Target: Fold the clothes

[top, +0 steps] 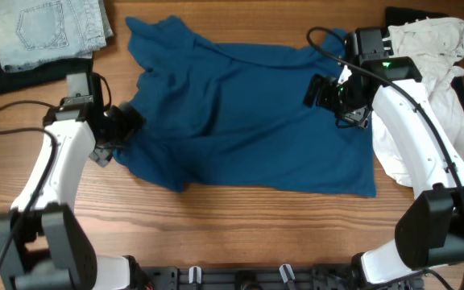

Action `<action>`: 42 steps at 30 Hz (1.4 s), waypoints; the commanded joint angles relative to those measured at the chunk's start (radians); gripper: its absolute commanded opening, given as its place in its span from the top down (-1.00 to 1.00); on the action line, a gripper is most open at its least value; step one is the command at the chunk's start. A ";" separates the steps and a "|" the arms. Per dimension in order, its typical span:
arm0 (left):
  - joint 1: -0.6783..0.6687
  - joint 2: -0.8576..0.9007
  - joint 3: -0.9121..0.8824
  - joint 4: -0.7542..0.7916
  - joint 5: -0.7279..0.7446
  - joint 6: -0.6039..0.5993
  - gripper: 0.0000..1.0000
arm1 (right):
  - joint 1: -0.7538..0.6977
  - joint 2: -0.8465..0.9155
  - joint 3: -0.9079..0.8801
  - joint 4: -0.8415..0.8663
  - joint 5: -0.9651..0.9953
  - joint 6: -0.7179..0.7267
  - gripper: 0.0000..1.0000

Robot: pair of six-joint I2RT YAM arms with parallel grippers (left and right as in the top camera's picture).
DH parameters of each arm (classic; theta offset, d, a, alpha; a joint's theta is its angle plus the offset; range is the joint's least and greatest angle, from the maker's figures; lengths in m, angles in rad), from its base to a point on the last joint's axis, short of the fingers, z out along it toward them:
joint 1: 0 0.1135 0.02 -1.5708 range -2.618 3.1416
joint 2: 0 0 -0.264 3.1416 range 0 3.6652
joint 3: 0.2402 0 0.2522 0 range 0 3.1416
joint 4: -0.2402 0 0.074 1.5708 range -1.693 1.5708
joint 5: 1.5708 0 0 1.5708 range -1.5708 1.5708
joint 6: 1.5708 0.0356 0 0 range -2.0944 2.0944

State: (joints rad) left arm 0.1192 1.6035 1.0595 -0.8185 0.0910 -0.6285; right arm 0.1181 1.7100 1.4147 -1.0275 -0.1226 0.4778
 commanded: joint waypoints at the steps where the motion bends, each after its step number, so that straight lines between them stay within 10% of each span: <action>1: 0.003 -0.023 0.007 -0.121 0.032 0.038 -1.00 | 0.002 0.001 0.001 -0.001 0.037 0.022 -0.99; 8: -0.102 -0.188 0.004 -0.414 0.189 0.069 -0.85 | 0.002 0.001 0.001 0.014 0.037 0.022 -1.00; 16: -0.497 -0.121 -0.124 -0.277 0.114 -0.065 -0.83 | 0.002 0.001 0.001 0.039 0.018 0.019 -0.99; 35: -0.507 0.147 -0.126 -0.190 -0.233 -0.109 -0.70 | 0.002 0.001 0.001 0.044 0.019 -0.008 -0.99; 39: -0.507 0.147 -0.117 -0.247 -0.270 -0.109 -0.22 | 0.002 0.001 0.001 0.043 0.019 -0.007 -0.99; 42: -0.507 0.146 -0.083 -0.304 -0.280 -0.111 0.92 | 0.002 0.001 0.001 0.045 0.019 -0.007 -1.00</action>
State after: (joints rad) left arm -0.3916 1.7370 0.9421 -1.0859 -0.1337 -0.7273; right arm 0.1181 1.7100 1.4139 -0.9859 -0.1040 0.4847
